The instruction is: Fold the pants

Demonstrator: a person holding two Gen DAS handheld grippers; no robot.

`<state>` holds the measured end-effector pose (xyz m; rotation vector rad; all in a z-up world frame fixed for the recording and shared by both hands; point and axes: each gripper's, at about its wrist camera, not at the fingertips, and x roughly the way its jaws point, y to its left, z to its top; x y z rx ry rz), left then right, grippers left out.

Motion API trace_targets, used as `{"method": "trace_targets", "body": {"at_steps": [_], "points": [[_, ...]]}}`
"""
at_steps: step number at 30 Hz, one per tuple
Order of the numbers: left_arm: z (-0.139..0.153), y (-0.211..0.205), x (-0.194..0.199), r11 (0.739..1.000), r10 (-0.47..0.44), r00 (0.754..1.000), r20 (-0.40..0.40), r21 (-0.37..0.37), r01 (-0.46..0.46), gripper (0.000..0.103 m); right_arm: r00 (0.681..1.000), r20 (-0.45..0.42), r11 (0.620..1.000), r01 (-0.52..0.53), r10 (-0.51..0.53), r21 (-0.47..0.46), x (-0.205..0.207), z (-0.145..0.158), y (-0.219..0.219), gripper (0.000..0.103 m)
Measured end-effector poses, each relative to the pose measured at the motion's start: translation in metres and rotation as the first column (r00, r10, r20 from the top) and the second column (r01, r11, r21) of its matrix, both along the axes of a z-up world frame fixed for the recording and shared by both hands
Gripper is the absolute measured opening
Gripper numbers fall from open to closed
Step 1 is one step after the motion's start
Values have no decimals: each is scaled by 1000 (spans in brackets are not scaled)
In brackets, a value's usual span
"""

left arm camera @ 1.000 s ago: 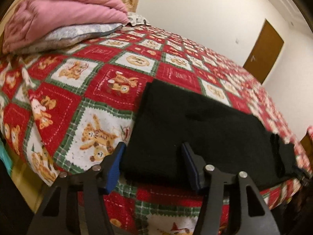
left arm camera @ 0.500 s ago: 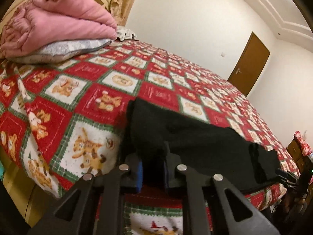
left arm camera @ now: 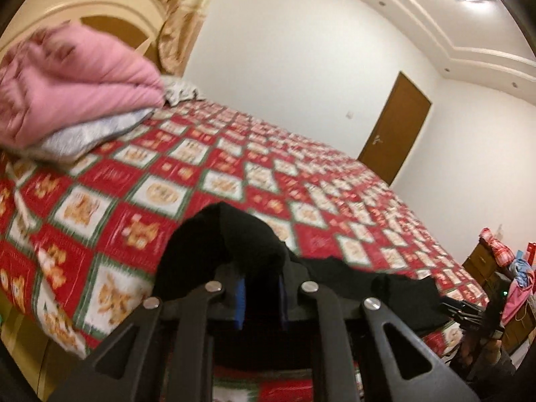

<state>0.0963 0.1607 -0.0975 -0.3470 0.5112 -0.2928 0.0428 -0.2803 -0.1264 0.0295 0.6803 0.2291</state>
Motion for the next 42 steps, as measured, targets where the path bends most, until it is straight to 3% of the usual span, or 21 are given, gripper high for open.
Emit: {"method": "trace_targets", "body": {"at_steps": [6, 9, 12, 15, 17, 21, 23, 28, 33, 36, 38, 40, 42], "points": [[11, -12, 6, 999, -4, 1000, 5, 52, 3, 15, 991, -58, 989, 122, -118, 78, 10, -7, -31, 54], [-11, -1, 12, 997, 32, 998, -56, 74, -28, 16, 986, -83, 983, 152, -144, 103, 13, -11, -40, 54], [-48, 17, 19, 994, 89, 982, -166, 70, -78, 16, 983, -93, 980, 168, -158, 110, 14, -14, -43, 54], [-78, 31, 20, 993, 111, 962, -250, 64, -98, 24, 983, -100, 981, 166, -156, 101, 14, -18, -40, 54], [-89, 37, 17, 991, 131, 952, -276, 66, -117, 39, 984, -102, 983, 155, -146, 93, 15, -20, -36, 54], [-92, 40, 7, 988, 152, 947, -283, 47, -145, 43, 988, -89, 989, 131, -125, 67, 14, -20, -28, 54], [-91, 38, 0, 980, 200, 938, -284, 82, -184, 54, 991, -78, 992, 117, -113, 53, 12, -19, -23, 54], [-101, 35, -7, 977, 213, 929, -301, 59, -205, 59, 994, -69, 995, 93, -89, 46, 10, -19, -17, 54], [-104, 38, -1, 971, 223, 927, -303, -12, -238, 68, 996, -56, 997, 77, -75, 31, 8, -19, -10, 54], [-102, 36, 6, 968, 228, 931, -285, -40, -249, 62, 996, -59, 997, 66, -65, 29, 7, -21, -6, 54], [-100, 35, 10, 964, 245, 927, -284, -28, -264, 36, 996, -59, 998, 61, -60, 25, 7, -22, -4, 54], [-98, 37, 8, 959, 235, 930, -283, -86, -268, 24, 997, -53, 998, 58, -57, 22, 7, -21, -3, 54], [-91, 32, 5, 961, 238, 936, -260, -76, -265, 22, 997, -44, 998, 61, -60, 25, 6, -19, -4, 54]]}}
